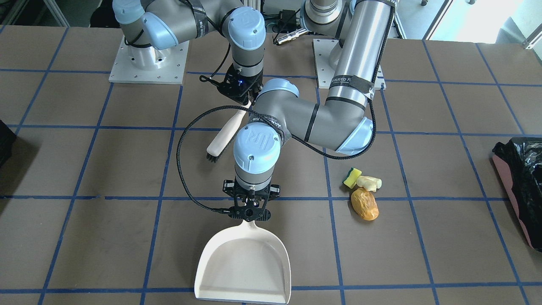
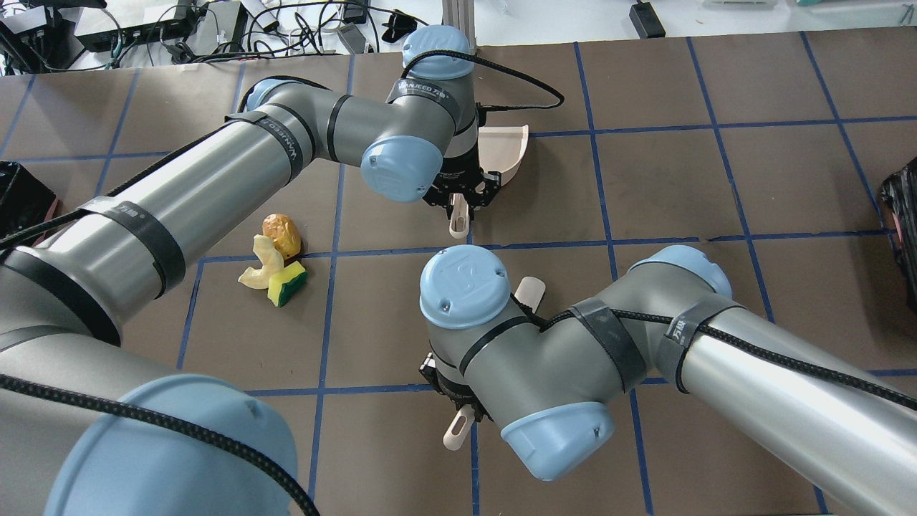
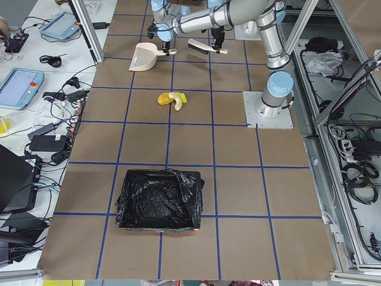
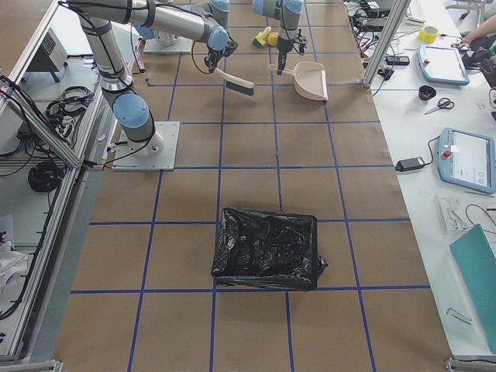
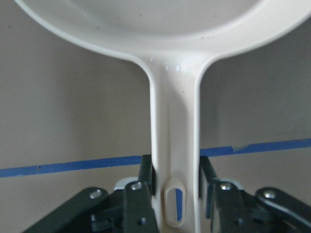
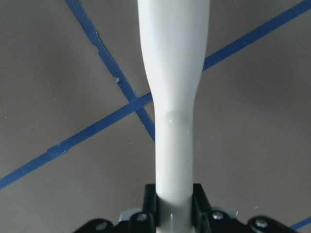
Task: Sweep and dump trash in nearest bin
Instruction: 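Carry the dustpan beside the trash with the left gripper while the right lifts the brush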
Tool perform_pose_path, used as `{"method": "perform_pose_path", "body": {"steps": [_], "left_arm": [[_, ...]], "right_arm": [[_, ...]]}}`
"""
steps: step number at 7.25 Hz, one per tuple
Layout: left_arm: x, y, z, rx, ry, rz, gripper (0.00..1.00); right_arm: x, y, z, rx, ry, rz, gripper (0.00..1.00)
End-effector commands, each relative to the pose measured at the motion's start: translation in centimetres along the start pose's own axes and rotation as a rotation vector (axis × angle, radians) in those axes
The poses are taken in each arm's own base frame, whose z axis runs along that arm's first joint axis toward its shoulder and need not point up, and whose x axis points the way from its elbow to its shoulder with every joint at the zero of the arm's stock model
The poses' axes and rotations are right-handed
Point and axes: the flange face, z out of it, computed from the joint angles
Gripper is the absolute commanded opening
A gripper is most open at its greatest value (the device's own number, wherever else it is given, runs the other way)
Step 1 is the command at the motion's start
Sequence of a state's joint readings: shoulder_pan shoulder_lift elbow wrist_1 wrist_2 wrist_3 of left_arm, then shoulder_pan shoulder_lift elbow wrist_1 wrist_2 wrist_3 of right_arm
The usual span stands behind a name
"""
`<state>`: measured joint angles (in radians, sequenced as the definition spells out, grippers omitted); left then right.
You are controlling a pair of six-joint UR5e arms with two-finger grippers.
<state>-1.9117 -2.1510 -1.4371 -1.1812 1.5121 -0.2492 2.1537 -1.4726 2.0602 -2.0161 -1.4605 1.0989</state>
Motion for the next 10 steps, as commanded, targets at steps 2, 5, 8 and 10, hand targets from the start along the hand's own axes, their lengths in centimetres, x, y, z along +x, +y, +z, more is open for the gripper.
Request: {"method": "perform_pose_path", "body": {"steps": [2, 5, 8, 10], "left_arm": [[-3.1, 0.2, -3.6, 0.005, -0.033, 0.174, 0.0], [-14.0, -0.6, -9.0, -0.019, -0.112, 0.432, 0.0], [-22.1, 0.6, -13.2, -0.074, -0.181, 0.675, 0.0], [-27.5, 1.6, -14.7, -0.084, -0.173, 0.92, 0.0]], "right_arm": [[-0.1, 0.1, 0.0, 0.003, -0.005, 0.0, 0.0], [-0.1, 0.0, -0.1, 0.003, -0.008, 0.0, 0.0], [-3.2, 0.7, -1.5, 0.017, -0.025, 0.024, 0.0], [-5.9, 1.4, -1.1, 0.017, -0.022, 0.108, 0.0]]}}
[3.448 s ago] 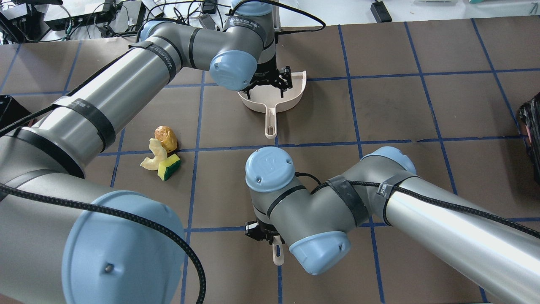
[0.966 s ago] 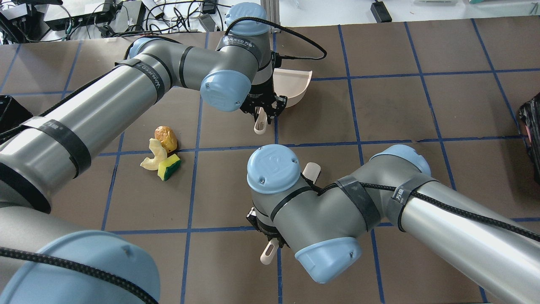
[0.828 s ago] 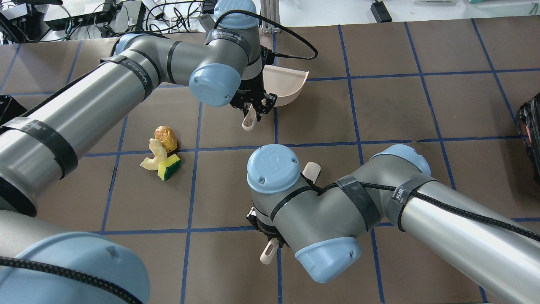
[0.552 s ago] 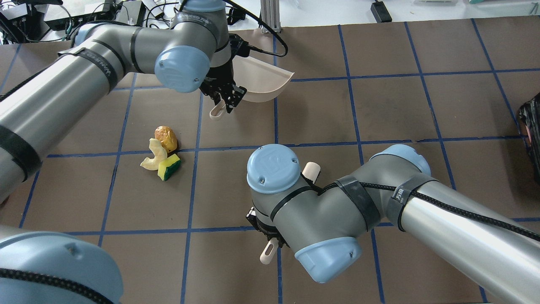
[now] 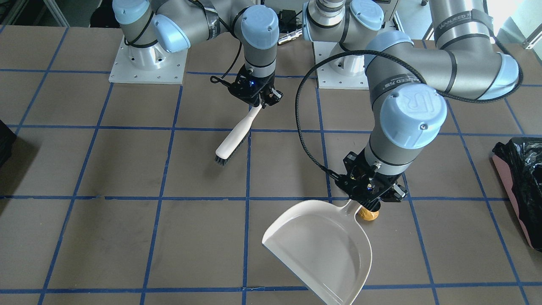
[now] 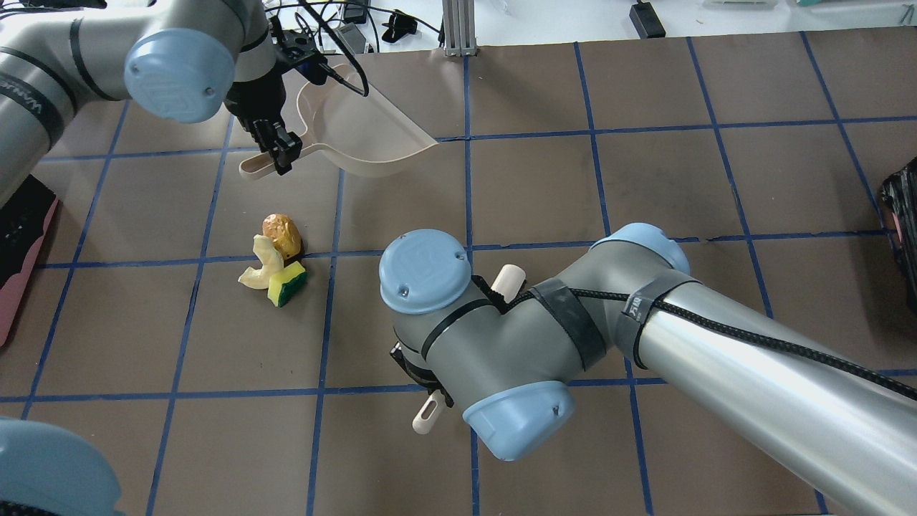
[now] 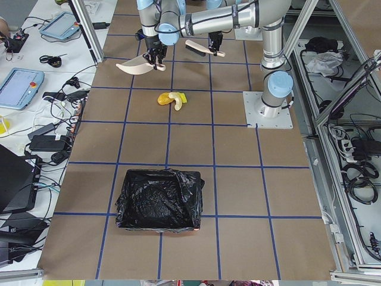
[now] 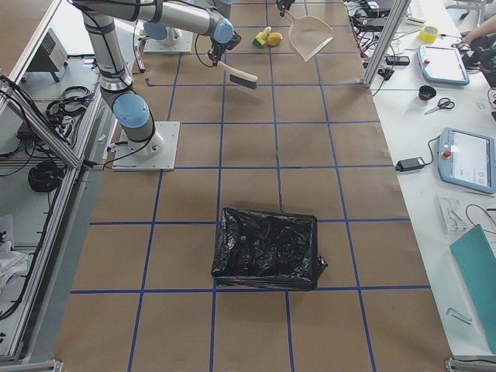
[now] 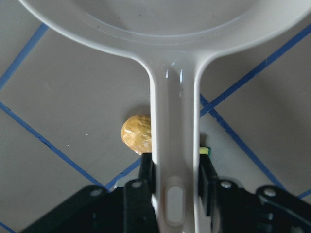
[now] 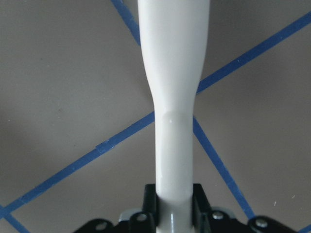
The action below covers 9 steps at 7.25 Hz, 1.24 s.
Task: Sweep and dump trash in nearest bin
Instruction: 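Carry the dustpan beside the trash with the left gripper while the right lifts the brush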
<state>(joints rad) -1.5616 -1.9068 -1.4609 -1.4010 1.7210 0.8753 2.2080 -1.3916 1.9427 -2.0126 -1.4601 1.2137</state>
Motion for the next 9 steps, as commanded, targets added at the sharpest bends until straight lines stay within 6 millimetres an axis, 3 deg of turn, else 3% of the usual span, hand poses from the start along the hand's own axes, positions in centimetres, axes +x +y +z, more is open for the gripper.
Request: {"method": "perform_pose_path", "body": {"steps": [1, 3, 4, 6, 8, 9], "left_arm": [[-4.9, 7.2, 0.7, 0.01, 0.021, 0.268, 0.0], [-10.1, 14.7, 2.6, 0.07, 0.062, 0.43, 0.0], [-12.0, 17.9, 2.9, 0.072, 0.061, 0.488, 0.0], [-15.2, 24.2, 3.9, 0.058, 0.047, 0.585, 0.0], [-15.9, 28.7, 8.1, -0.059, -0.049, 0.659, 0.0], [-14.6, 29.2, 10.8, -0.069, -0.081, 0.648, 0.0]], "right_arm": [[-2.4, 0.9, -0.3, -0.045, -0.028, 0.11, 0.0], [-5.3, 1.9, -0.5, -0.049, -0.039, 0.134, 0.0], [-7.5, 3.3, -0.1, -0.046, -0.038, 0.12, 0.0], [-12.7, 3.9, -0.4, -0.052, -0.067, 0.073, 0.0], [-15.5, 5.3, 0.0, -0.063, -0.076, 0.057, 0.0], [-15.8, 5.2, 0.1, -0.065, -0.076, 0.055, 0.0]]}}
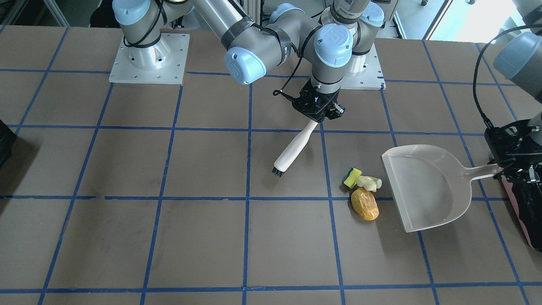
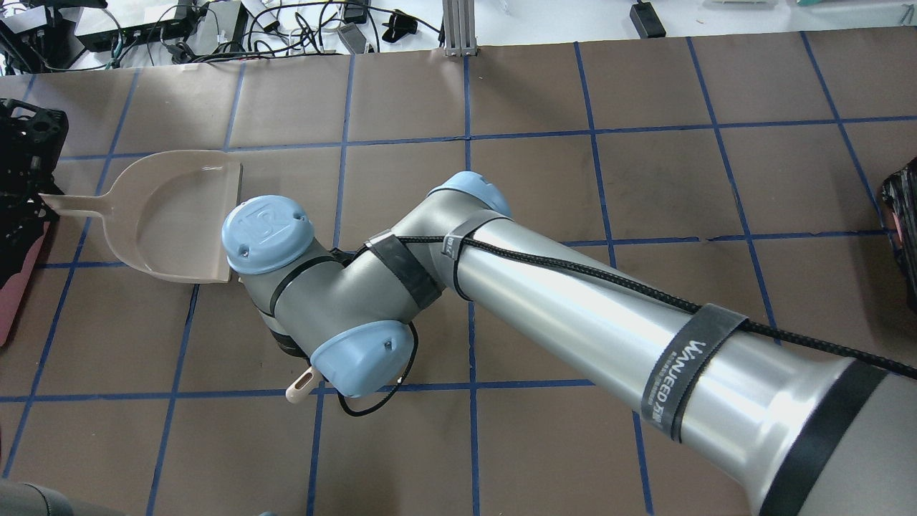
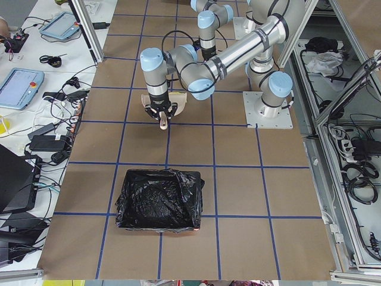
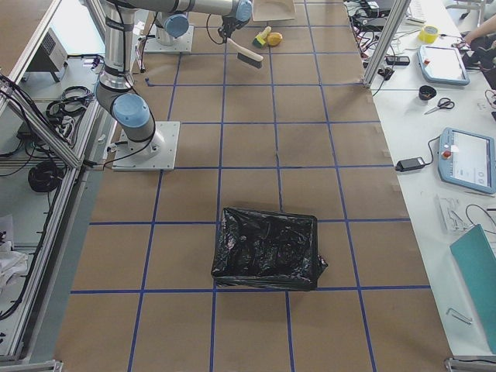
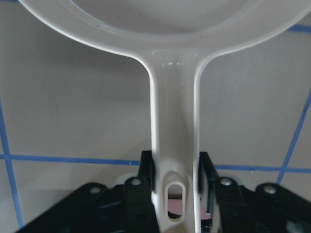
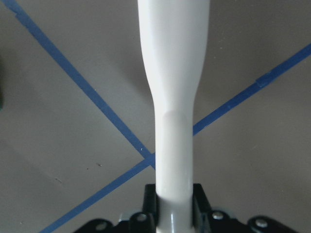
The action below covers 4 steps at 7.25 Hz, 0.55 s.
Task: Sweep and dump trash in nearest bin
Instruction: 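Carry the dustpan beside the trash with the left gripper while the right lifts the brush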
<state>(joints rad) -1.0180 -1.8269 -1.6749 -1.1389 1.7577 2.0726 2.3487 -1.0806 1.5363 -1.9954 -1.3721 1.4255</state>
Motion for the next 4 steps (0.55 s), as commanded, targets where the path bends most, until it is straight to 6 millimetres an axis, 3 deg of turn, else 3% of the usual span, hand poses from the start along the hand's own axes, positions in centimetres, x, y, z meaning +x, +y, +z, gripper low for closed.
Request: {"method": "perform_pose_path", "body": {"steps": [1, 4], "left_arm": [[2.8, 0.1, 4.1, -0.11, -0.049, -0.004, 0.0], [4.0, -0.9, 5.4, -0.127, -0.031, -0.021, 0.0]], "right_arm": [[-0.9, 0.3, 0.5, -0.002, 0.002, -0.006, 0.0], [-1.6, 0.9, 1.0, -0.047, -0.007, -0.048, 0.0]]}}
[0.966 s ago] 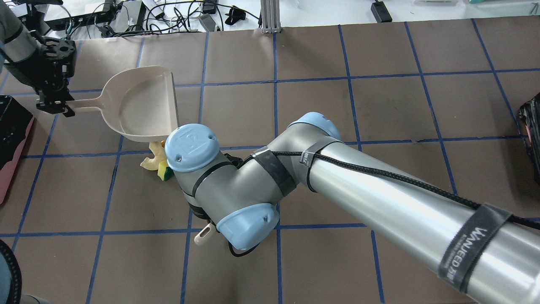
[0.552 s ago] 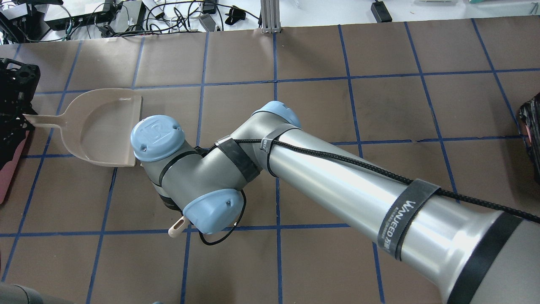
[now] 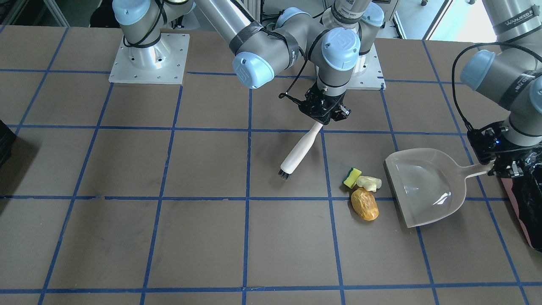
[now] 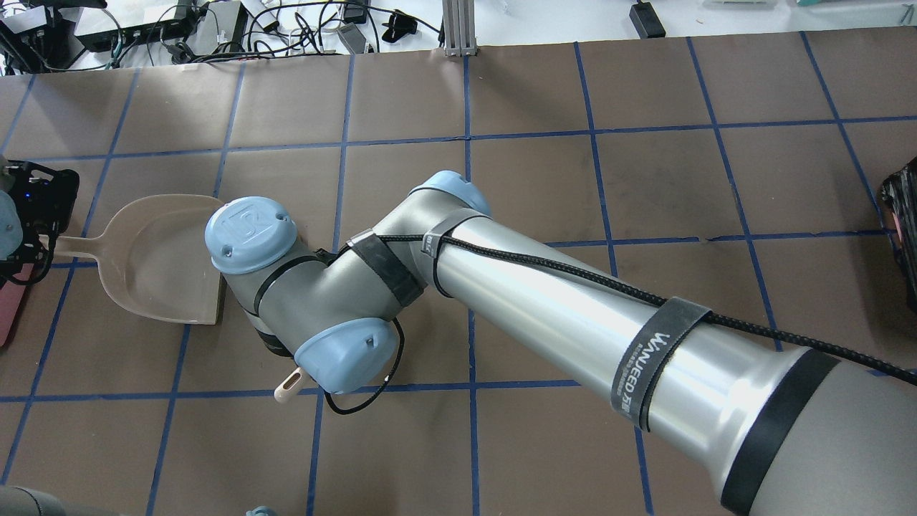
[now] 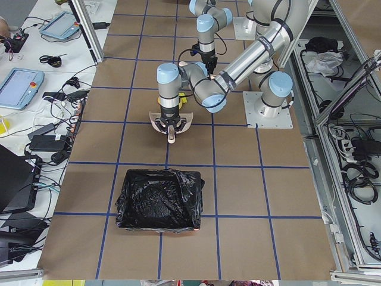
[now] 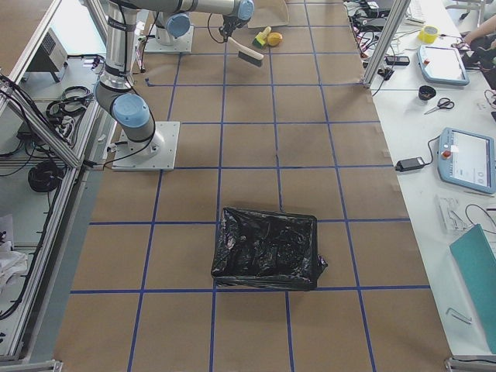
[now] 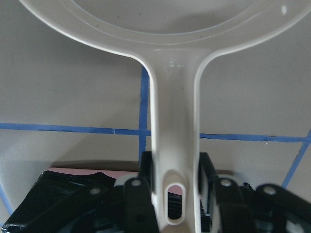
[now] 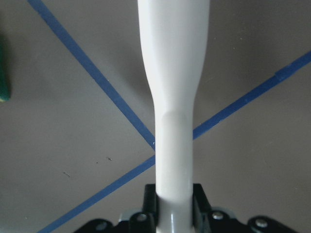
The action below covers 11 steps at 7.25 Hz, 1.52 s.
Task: Sweep and dump trash in nearest bin
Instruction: 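Sweep the trash into the dustpan with the brush in the right gripper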
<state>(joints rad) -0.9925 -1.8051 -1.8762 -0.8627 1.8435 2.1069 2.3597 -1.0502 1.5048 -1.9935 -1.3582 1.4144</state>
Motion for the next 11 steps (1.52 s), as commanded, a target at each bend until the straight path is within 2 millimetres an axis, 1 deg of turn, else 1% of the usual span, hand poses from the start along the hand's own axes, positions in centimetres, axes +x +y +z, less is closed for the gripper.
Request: {"method": "perform_pose_path", "body": {"steps": [1, 2, 3, 4, 6, 7, 8, 9, 10, 11], "left_arm": [[1.3, -1.8, 0.5, 0.002, 0.011, -0.013, 0.0], [2.3, -2.9, 1.1, 0.012, 0.026, -0.029, 0.0], [2.4, -3.9, 1.1, 0.016, 0.026, -0.013, 0.0], [2.2, -4.2, 0.8, 0.015, 0.02, 0.01, 0.0], [1.9, -4.0, 1.0, 0.005, 0.003, 0.071, 0.0], [1.8, -3.7, 0.5, -0.005, -0.01, 0.066, 0.0], [1.7, -3.6, 0.3, -0.008, -0.014, 0.066, 0.0], [1.7, -3.7, 0.3, -0.007, -0.012, 0.064, 0.0], [1.8, -3.7, 0.5, -0.006, -0.01, 0.063, 0.0], [1.7, -3.7, 0.4, -0.008, -0.01, 0.061, 0.0]], "right_arm": [[-2.2, 0.6, 0.0, -0.073, -0.036, -0.05, 0.0], [-4.2, 1.8, 0.0, -0.075, -0.058, -0.062, 0.0], [-6.2, 3.1, 0.9, -0.071, -0.064, -0.08, 0.0], [-7.3, 4.0, 1.6, -0.051, -0.063, -0.093, 0.0], [-7.6, 4.2, 2.7, -0.049, -0.053, -0.133, 0.0], [-7.7, 4.2, 3.0, -0.052, -0.051, -0.199, 0.0], [-7.9, 4.2, 3.3, -0.059, -0.057, -0.273, 0.0], [-8.3, 4.2, 3.5, -0.057, -0.068, -0.388, 0.0], [-9.1, 3.9, 3.8, -0.06, -0.08, -0.511, 0.0], [-9.9, 3.9, 3.5, -0.087, -0.11, -0.598, 0.0]]}}
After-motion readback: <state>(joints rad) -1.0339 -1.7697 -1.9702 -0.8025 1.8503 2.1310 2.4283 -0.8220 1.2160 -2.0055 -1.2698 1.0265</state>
